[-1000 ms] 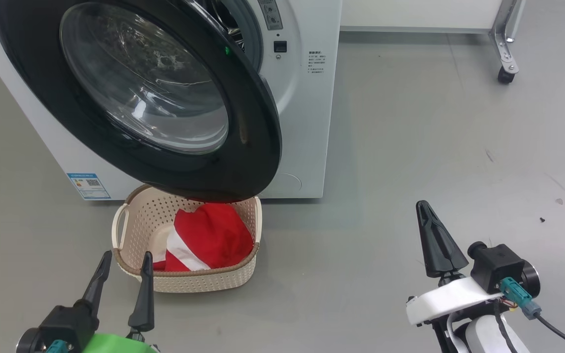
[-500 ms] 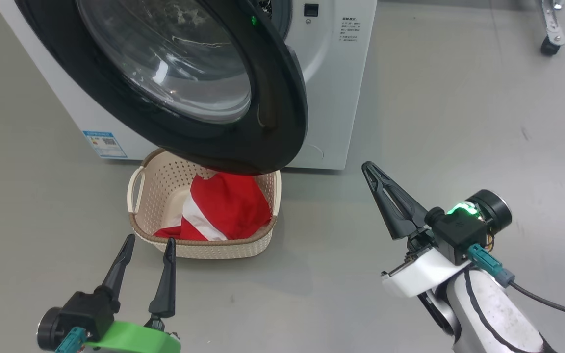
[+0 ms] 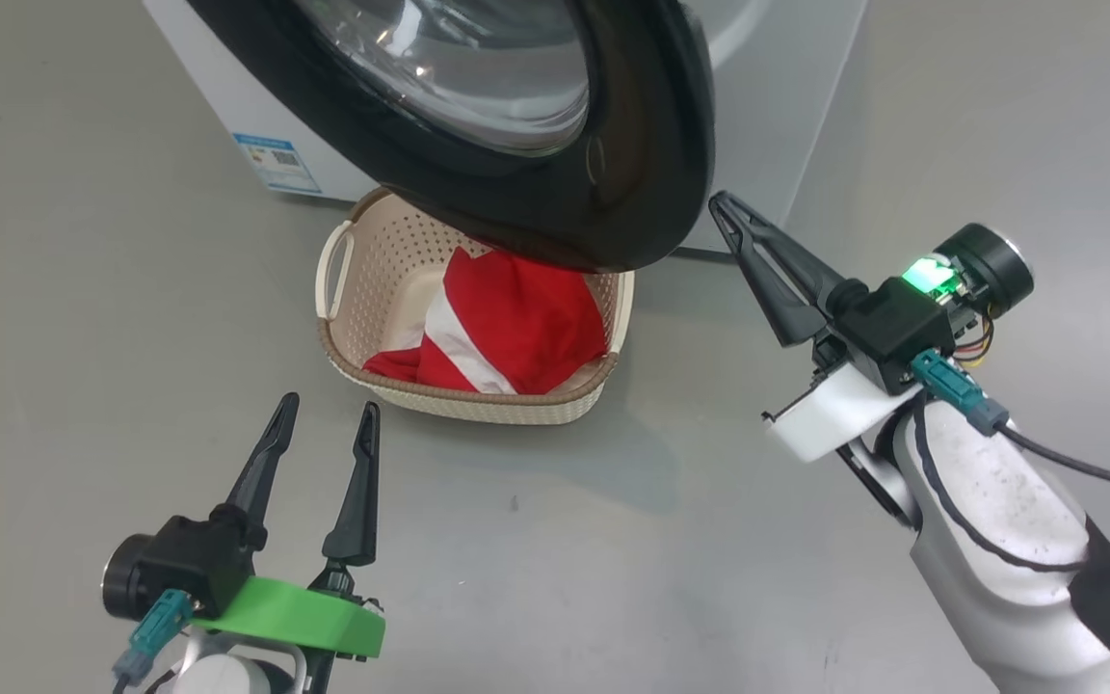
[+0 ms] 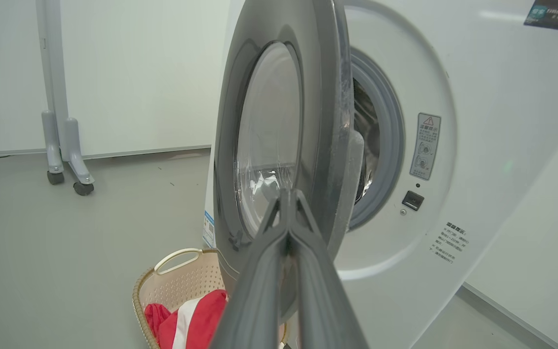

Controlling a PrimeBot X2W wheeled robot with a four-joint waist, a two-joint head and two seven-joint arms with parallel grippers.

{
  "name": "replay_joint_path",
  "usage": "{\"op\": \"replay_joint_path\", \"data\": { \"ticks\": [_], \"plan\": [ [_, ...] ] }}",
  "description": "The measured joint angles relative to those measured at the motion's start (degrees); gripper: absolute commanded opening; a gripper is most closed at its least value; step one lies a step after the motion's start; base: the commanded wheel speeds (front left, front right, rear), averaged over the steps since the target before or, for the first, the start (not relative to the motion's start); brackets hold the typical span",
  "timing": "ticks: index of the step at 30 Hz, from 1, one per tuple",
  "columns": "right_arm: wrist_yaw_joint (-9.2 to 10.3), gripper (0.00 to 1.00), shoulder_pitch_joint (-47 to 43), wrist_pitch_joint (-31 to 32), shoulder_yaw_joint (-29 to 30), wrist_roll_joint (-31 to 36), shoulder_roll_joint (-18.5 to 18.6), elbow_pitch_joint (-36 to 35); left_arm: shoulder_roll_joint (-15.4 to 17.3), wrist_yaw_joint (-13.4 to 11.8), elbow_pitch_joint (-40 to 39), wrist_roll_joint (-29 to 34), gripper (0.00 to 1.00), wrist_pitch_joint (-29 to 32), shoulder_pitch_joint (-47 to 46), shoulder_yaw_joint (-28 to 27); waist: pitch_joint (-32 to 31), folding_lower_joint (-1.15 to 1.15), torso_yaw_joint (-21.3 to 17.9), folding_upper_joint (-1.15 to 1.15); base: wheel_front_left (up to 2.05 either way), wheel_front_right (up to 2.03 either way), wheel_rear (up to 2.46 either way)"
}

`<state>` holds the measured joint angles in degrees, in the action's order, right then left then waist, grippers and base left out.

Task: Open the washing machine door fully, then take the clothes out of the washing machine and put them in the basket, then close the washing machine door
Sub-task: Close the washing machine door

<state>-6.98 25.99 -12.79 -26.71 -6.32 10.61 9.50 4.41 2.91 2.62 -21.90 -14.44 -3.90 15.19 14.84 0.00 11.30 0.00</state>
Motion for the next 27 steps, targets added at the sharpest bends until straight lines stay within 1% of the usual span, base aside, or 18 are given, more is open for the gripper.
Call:
{"op": "replay_joint_path", "data": {
  "ticks": [4, 9, 15, 20, 24, 27],
  "plan": [
    [-0.01, 0.00, 4.25, 0.73, -0.20, -0.12, 0.92, 2.32, -0.36, 0.98, 0.26, 0.36, 1.00, 0.00, -2.03, 1.21, 2.71, 0.00, 2.83, 0.00, 0.00, 0.00, 0.00],
    [-0.01, 0.00, 7.82, 0.97, -1.52, -0.25, 2.57, 4.56, -1.13, 1.21, 0.37, 0.34, 1.00, 0.00, -4.17, 1.23, 5.13, 0.00, 5.69, 0.00, 0.00, 0.00, 0.00],
    [-0.01, 0.00, 10.88, 0.93, -3.30, -1.51, 3.34, 7.26, -1.54, 1.49, 0.97, 0.33, 1.00, 0.00, -5.31, 0.87, 7.42, 0.00, 8.61, 0.00, 0.00, 0.00, 0.00],
    [-0.01, 0.00, 12.81, 0.88, -3.16, -2.41, 3.82, 9.02, -1.68, 1.52, 1.20, 0.33, 1.00, 0.00, -5.55, 0.25, 9.00, 0.00, 9.78, 0.00, 0.00, 0.00, 0.00],
    [-0.02, 0.00, 14.58, 0.68, -1.85, -3.72, 4.02, 10.09, -1.83, 1.68, 1.35, 0.33, 1.00, 0.00, -5.73, -0.01, 10.02, 0.00, 10.05, 0.00, 0.00, 0.00, 0.00],
    [-0.42, 0.00, 15.77, 0.52, -1.07, -4.14, 4.01, 10.62, -1.89, 1.75, 1.47, 0.33, 1.00, 0.00, -6.15, -0.11, 10.76, 0.00, 10.01, 0.00, 0.00, 0.00, 0.00]
  ]
}}
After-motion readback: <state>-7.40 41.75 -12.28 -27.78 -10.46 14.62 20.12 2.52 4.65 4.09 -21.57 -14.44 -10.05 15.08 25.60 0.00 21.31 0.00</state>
